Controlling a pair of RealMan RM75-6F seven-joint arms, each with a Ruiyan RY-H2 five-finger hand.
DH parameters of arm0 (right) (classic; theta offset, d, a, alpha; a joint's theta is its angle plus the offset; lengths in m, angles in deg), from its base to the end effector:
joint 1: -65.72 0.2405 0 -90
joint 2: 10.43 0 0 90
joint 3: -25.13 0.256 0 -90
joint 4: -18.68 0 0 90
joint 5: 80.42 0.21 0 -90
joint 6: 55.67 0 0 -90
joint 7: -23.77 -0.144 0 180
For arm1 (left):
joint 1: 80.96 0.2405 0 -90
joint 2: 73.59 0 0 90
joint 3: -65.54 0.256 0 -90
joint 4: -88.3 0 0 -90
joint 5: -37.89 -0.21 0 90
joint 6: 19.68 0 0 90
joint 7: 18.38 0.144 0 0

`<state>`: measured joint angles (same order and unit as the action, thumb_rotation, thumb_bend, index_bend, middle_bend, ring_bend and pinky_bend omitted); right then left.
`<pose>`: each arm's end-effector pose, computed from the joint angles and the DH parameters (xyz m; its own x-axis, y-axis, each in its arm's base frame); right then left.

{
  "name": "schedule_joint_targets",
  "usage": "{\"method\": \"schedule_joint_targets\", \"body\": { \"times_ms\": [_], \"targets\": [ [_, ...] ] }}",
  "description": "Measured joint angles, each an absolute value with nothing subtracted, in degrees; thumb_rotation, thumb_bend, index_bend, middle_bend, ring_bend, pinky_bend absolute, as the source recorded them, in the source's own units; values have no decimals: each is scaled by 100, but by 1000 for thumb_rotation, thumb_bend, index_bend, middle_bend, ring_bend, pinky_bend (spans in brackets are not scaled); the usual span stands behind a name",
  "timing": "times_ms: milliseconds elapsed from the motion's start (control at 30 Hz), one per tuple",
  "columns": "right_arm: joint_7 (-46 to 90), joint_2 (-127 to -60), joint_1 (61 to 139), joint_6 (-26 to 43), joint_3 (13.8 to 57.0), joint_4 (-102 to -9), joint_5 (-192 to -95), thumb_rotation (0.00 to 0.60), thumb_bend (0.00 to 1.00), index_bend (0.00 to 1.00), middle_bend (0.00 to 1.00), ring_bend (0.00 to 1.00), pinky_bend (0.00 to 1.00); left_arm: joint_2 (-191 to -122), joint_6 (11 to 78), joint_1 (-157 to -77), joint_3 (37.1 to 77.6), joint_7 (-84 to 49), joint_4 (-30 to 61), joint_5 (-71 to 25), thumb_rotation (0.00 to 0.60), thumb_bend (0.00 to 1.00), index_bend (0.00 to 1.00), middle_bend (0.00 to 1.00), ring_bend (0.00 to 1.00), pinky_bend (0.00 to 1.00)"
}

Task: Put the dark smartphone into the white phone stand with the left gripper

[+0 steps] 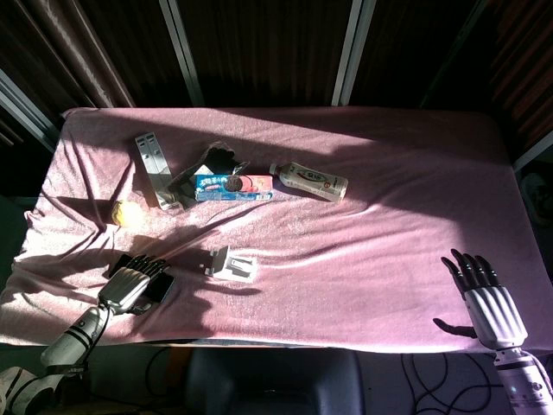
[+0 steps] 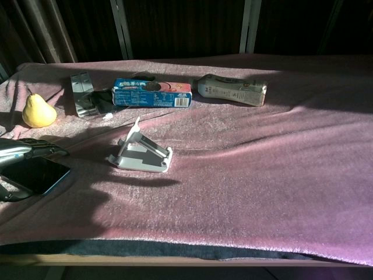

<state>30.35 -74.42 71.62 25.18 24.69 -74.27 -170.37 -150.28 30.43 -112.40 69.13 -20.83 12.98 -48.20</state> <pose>-0.3058 -0.1727 0.1375 0.5034 -0.1145 0.8565 -0.8634 -0.1071 0.4931 -0.2926 0.2865 0.0298 0.5900 0.4397 0.6772 0.8041 -0.3961 -0.4434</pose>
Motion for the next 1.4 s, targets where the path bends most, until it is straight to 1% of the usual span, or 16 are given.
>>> {"method": "schedule_joint_targets", "body": {
  "times_ms": [500,567,633,700,767,1067,1233,1400],
  "targets": [
    [3031,-7440,7176,2486,2441,-7435,-17075,600,203,0,0,0,0,-14988,2845,-11348,6951,-2004,1315,-4745,600,339,220,130,0,0],
    [3035,-7440,7175,2487,2441,-7433,-17074,600,203,0,0,0,0,-14988,2823,-11359,6951,-1993,1322,-4735,600,338,272,170,4,0],
    [3039,-7440,7171,2488,2439,-7431,-17070,600,203,0,0,0,0,-14989,2767,-11386,6950,-1964,1342,-4717,600,336,339,242,28,0],
    [3036,-7439,7171,2490,2441,-7431,-17066,600,203,0,0,0,0,-14992,2689,-11422,6942,-1911,1375,-4673,600,335,380,288,50,0],
    [3044,-7440,7171,2484,2436,-7430,-17067,600,203,0,0,0,0,-14993,2588,-11460,6938,-1865,1401,-4625,600,333,399,308,60,0],
    [3072,-7448,7178,2463,2426,-7435,-17073,600,203,0,0,0,0,-14936,2233,-11599,6918,-1699,1326,-4364,600,336,388,308,75,0],
    [3094,-7451,7184,2447,2419,-7440,-17075,600,203,0,0,0,0,-14892,2031,-11702,6916,-1715,1285,-4288,600,336,339,319,100,0],
    [3103,-7450,7183,2447,2411,-7439,-17084,600,203,0,0,0,0,-14889,1973,-11744,6919,-1778,1308,-4257,600,335,307,337,121,0]
  ]
}}
